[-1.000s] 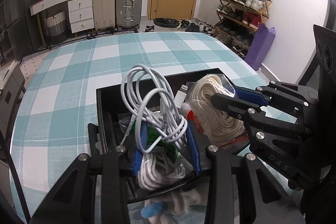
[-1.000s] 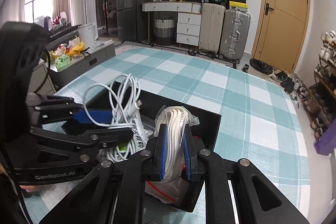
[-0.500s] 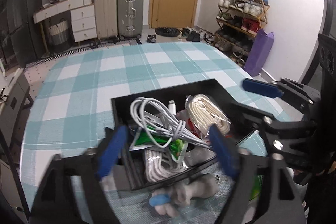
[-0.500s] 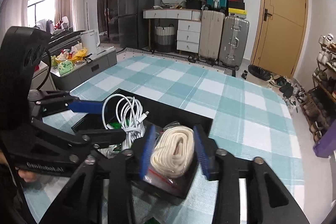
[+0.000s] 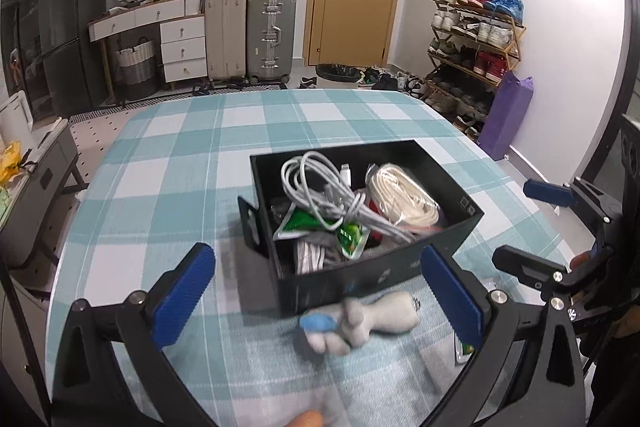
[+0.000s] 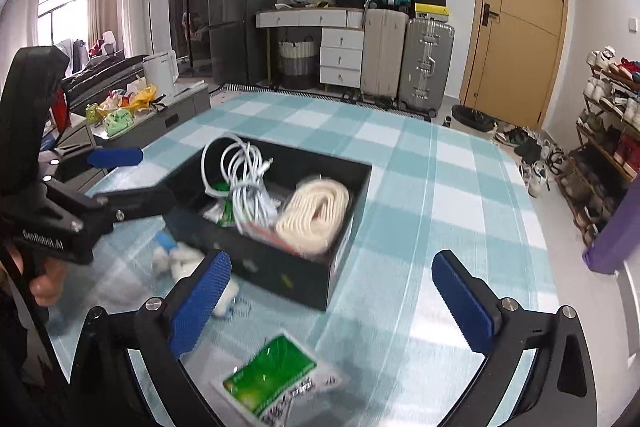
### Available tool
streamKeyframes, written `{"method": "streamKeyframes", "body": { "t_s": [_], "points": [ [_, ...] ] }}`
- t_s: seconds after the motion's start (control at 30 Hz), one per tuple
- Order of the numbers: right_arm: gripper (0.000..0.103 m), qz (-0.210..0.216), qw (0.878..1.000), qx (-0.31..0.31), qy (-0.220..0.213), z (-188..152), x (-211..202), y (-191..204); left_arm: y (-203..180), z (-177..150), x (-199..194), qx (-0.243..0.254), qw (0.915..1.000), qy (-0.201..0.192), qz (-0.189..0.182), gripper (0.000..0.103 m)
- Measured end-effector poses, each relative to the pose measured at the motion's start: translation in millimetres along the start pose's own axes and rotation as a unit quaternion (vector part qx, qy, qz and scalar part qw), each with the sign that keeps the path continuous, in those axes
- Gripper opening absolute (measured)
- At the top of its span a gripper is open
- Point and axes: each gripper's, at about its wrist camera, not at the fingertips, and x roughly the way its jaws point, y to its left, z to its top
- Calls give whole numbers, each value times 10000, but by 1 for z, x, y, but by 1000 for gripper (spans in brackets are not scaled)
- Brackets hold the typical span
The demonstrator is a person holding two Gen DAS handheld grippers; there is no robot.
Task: Organize soft objects
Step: 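Reach and grasp the green medicine sachet packet with the right tool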
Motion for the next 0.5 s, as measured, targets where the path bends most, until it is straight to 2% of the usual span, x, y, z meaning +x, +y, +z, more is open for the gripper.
{"method": "streamKeyframes", "body": {
  "t_s": [0.23,0.5],
  "points": [
    [102,65,9994,-64,328,-25,5,7,0,-20,2,-60,9999,130,39,103],
    [102,277,9968,-265,704,-39,10,13,-5,-37,9,-84,9996,282,50,103]
  ]
}}
